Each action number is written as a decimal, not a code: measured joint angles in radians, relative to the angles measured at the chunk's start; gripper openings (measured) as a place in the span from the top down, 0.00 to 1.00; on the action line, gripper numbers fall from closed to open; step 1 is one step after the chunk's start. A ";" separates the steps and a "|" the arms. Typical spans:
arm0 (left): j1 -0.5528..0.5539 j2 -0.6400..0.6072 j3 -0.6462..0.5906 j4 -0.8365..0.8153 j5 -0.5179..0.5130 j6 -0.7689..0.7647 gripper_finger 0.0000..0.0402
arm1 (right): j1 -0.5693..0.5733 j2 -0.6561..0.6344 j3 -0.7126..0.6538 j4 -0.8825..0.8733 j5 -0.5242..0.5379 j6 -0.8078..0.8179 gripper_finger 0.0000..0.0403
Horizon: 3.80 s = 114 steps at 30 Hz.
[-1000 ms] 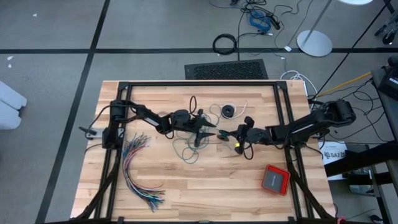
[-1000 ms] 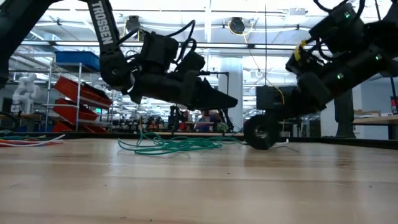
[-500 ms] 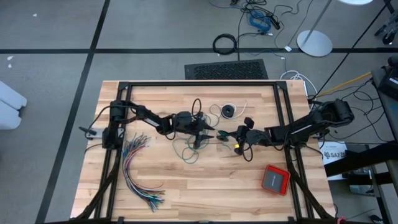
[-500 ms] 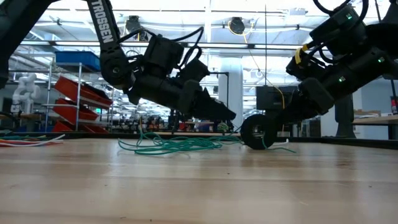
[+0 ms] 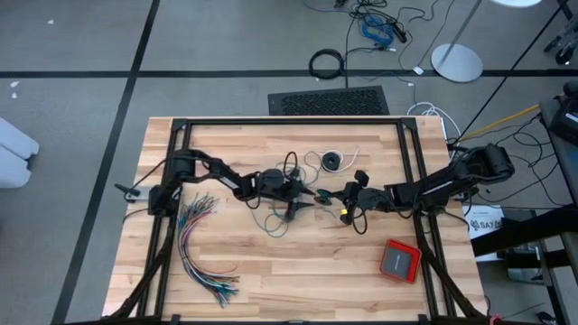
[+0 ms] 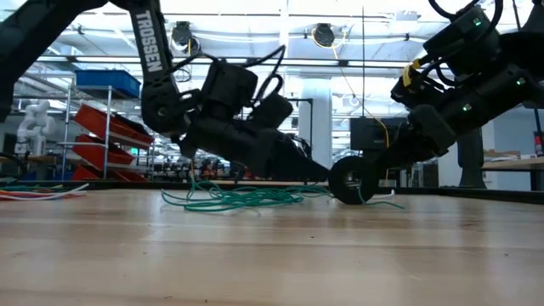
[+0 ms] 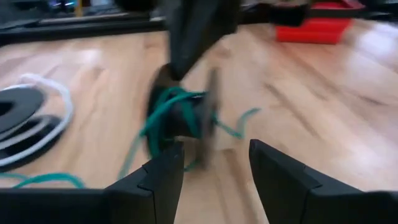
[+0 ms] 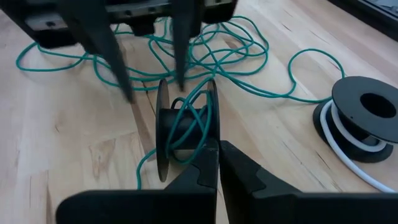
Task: Coil cords
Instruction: Coil the green wire onto the spool
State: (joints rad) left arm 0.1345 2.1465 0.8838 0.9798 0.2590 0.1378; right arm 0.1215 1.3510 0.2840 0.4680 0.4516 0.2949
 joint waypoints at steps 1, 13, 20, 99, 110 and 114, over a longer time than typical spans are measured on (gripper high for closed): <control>0.000 0.006 0.009 0.000 -0.018 -0.011 0.53 | 0.000 0.000 0.000 0.000 0.000 0.001 1.00; 0.000 0.012 0.088 -0.125 -0.035 0.000 0.58 | 0.000 0.000 0.000 -0.009 -0.006 0.006 1.00; -0.005 0.012 0.089 -0.130 -0.032 0.026 0.71 | 0.000 0.041 0.000 0.001 -0.008 0.007 1.00; -0.115 -0.348 0.075 -0.647 -0.717 0.341 0.75 | 0.002 -0.341 0.001 0.095 0.107 -0.281 1.00; -0.101 -0.348 0.075 -0.496 -0.688 0.339 0.75 | 0.002 -0.445 0.001 0.157 0.099 -0.357 1.00; -0.080 -0.348 0.075 -0.458 -0.671 0.309 0.75 | 0.002 -0.467 0.001 0.180 0.098 -0.378 1.00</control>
State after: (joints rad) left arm 0.0542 1.7985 0.9592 0.5220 -0.4124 0.4464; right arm 0.1238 0.8837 0.2848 0.6484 0.5498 -0.0830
